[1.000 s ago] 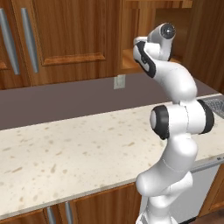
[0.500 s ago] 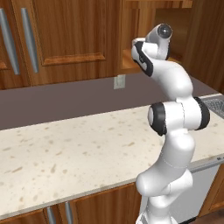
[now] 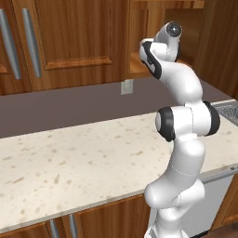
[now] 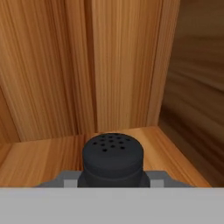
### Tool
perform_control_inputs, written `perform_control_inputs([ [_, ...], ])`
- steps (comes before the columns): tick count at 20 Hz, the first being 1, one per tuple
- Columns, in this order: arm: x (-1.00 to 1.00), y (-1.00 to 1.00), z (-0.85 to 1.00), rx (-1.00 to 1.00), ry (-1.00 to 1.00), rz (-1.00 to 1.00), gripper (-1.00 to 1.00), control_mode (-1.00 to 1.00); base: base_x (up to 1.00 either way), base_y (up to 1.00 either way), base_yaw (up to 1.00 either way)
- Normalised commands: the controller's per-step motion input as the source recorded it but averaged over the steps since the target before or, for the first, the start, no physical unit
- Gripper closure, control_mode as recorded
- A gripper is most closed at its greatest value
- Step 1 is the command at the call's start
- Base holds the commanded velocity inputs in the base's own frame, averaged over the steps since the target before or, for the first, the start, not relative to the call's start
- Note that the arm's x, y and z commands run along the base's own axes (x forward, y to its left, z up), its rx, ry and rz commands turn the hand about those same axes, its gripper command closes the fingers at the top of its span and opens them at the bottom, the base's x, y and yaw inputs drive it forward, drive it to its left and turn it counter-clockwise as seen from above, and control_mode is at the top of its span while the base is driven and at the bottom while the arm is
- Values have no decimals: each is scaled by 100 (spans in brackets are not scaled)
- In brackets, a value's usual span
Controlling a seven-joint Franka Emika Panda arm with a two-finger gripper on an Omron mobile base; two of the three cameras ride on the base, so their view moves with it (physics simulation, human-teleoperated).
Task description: Collect the paprika, ketchup, and shaker from the cabinet and place them next to the stove.
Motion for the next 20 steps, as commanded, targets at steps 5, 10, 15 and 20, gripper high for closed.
perform_control_inputs([
  [5,-12,0,0,0,-2,0,100,-100,0,0,0],
  [10,-52,2,0,0,-11,0,100,-100,0,0,0],
  [15,-53,11,0,0,-8,0,100,-100,0,0,0],
  [20,-67,14,0,0,-9,0,100,-100,0,0,0],
])
